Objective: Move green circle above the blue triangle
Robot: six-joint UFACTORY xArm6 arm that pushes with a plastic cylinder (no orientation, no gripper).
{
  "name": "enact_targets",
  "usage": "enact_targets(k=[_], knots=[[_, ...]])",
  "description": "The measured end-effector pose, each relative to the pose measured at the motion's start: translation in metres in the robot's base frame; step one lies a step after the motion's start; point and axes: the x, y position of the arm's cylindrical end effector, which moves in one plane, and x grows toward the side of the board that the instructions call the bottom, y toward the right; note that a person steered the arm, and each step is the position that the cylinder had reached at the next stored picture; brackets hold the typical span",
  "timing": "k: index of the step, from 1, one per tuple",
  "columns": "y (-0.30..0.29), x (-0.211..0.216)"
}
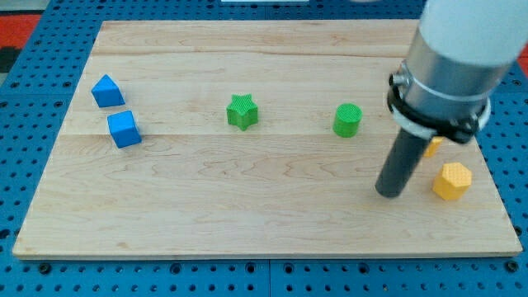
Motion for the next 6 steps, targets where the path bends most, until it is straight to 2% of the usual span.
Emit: enact_targets(k=[2,6], knots=[[-0.027,-0.066],[-0.029,-0.201]])
